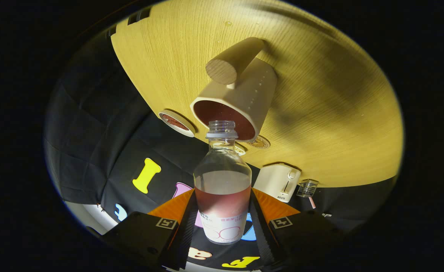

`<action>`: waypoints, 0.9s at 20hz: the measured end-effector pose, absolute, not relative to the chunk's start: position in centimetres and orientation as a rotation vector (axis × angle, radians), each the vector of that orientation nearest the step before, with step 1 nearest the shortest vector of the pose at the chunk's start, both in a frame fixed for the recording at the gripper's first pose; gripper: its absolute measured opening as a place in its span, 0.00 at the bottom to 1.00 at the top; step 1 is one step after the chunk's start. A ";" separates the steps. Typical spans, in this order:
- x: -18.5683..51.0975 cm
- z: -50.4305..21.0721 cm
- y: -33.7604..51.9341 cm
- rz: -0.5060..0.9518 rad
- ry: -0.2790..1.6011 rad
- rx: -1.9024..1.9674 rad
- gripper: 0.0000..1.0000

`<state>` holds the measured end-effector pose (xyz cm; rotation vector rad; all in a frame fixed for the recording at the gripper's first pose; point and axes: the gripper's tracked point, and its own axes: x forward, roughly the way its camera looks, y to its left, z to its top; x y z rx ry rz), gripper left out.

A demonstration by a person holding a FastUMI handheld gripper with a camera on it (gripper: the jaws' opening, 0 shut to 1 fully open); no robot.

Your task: Take the bottle from table, then pour the juice into the cup, finally place the bottle on the coaster

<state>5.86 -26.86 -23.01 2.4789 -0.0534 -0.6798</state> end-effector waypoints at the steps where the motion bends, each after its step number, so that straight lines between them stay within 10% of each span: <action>1: 6.0 -23.0 -26.8 -0.682 -0.047 2.453 0.74; 18: 6.4 -18.9 -25.6 -0.580 0.077 1.187 0.74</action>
